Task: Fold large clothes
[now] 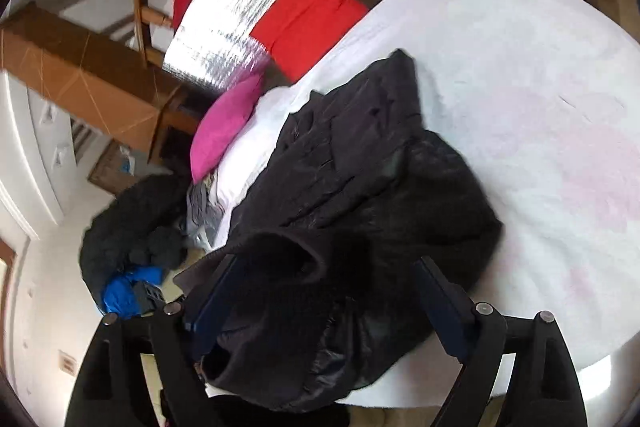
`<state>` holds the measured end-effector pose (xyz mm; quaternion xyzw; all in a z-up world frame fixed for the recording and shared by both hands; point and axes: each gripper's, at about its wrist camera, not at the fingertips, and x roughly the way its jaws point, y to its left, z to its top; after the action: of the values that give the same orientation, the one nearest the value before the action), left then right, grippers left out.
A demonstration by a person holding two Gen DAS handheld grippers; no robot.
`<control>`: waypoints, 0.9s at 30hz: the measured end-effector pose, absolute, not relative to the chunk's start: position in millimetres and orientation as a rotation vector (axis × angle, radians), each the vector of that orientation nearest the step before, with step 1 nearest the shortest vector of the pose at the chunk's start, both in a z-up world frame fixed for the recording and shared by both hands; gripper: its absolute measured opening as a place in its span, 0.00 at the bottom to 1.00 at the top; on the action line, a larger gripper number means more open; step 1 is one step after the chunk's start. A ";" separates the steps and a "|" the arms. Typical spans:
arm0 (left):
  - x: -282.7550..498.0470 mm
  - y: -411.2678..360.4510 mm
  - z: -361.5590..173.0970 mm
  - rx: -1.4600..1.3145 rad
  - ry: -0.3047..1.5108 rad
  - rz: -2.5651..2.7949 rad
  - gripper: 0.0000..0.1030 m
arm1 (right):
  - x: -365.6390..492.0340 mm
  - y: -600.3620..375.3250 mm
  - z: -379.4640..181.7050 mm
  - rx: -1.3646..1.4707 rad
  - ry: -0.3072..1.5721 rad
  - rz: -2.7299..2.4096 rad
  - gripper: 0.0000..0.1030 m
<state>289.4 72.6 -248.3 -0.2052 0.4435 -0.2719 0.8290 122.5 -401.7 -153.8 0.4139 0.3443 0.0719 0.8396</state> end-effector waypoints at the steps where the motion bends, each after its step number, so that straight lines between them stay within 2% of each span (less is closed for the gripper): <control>1: 288.9 72.9 -248.1 -0.432 0.939 -0.578 0.09 | 130.3 -394.6 -150.2 0.841 0.737 0.149 0.86; 3: 289.0 72.7 -248.4 -0.428 0.938 -0.575 0.09 | 148.7 -378.8 -147.7 0.761 0.792 0.126 0.86; 4: 289.8 72.4 -248.8 -0.428 0.941 -0.574 0.09 | 157.9 -370.8 -149.9 0.716 0.837 0.103 0.80; 5: 290.5 72.9 -249.3 -0.430 0.944 -0.574 0.09 | 165.0 -365.0 -152.8 0.672 0.873 0.070 0.53; 7: 290.8 74.0 -248.6 -0.436 0.942 -0.578 0.09 | 180.5 -352.8 -161.1 0.574 0.947 0.000 0.12; 9: 291.2 77.7 -246.2 -0.451 0.933 -0.584 0.09 | 185.6 -351.5 -164.5 0.569 0.953 -0.034 0.09; 15: 312.4 93.7 -221.7 -0.545 0.890 -0.572 0.09 | 189.8 -376.3 -131.3 0.629 0.756 -0.088 0.05; 22: 407.7 73.1 -169.5 -0.508 0.858 -0.520 0.09 | 259.3 -410.0 -83.8 0.674 0.584 -0.133 0.05; 27: 484.5 32.3 -167.4 -0.436 0.877 -0.467 0.09 | 344.6 -442.6 -90.7 0.725 0.582 -0.160 0.05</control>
<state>484.5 32.3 -167.4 -0.2073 0.4172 -0.2220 0.8566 344.6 -442.6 -90.7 0.3492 0.2803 -0.0768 0.8908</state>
